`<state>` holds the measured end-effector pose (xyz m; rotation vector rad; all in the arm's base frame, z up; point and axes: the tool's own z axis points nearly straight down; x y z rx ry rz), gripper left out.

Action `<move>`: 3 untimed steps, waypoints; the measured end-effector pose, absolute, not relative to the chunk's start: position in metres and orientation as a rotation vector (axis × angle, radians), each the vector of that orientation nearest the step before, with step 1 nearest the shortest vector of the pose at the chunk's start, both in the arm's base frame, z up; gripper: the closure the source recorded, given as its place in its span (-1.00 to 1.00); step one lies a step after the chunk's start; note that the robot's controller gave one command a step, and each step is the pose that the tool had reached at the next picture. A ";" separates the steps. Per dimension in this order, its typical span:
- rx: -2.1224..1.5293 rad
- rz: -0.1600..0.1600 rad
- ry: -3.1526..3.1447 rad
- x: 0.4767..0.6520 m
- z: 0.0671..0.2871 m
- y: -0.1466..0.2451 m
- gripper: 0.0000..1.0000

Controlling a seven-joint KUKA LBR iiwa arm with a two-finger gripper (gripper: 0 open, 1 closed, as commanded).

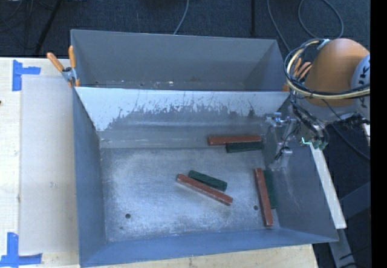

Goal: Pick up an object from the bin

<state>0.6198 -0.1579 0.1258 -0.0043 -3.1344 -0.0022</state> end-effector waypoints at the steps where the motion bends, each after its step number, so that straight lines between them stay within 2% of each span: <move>1: 0.153 -0.009 -3.127 0.542 0.066 -0.073 -1.00; 2: 0.163 -0.007 -3.140 0.562 0.071 0.004 -1.00; 3: 0.167 -0.004 -3.130 0.503 0.069 0.036 -1.00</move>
Offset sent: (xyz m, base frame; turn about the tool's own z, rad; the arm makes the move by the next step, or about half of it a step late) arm -0.0743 0.0797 -0.0558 -0.0950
